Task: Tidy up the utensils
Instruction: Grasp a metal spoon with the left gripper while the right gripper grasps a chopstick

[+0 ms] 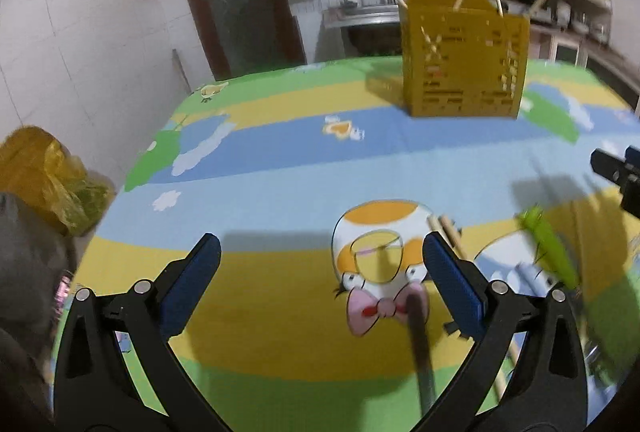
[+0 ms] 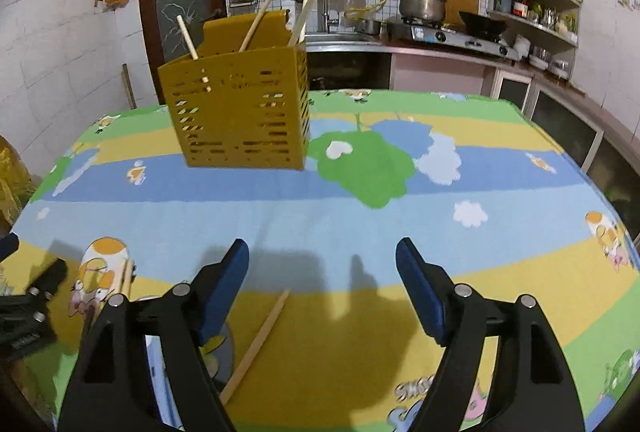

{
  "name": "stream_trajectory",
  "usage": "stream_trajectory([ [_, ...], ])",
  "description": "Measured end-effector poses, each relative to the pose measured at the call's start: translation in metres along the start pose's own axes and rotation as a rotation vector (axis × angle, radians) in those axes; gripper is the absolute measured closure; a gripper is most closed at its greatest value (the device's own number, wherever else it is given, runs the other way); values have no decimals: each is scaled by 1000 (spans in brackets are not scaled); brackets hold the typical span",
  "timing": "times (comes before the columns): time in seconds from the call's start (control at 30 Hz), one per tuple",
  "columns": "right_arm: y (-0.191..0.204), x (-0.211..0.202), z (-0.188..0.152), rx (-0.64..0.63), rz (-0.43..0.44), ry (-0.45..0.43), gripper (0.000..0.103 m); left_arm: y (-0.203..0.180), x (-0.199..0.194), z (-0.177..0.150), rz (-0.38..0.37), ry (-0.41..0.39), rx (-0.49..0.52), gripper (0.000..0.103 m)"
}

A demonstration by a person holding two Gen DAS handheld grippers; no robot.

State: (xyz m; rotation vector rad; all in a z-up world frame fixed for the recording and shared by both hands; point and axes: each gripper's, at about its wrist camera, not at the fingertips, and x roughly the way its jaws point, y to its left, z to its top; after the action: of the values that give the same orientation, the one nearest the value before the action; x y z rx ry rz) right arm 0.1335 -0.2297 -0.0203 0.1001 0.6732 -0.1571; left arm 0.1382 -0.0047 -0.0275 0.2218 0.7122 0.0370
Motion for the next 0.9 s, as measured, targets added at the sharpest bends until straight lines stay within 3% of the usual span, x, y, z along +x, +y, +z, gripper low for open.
stream_trajectory([
  [0.3,6,15,-19,32,-37,138,28,-8,6,-17,-46,83,2,5],
  [0.6,14,24,-32,61,-36,203,30,-19,14,-26,-183,164,-9,6],
  [0.77,17,24,-32,58,-48,201,41,-17,19,-28,-226,193,-45,23],
  [0.9,23,23,-32,41,-50,205,59,-23,14,-29,-229,184,-36,41],
])
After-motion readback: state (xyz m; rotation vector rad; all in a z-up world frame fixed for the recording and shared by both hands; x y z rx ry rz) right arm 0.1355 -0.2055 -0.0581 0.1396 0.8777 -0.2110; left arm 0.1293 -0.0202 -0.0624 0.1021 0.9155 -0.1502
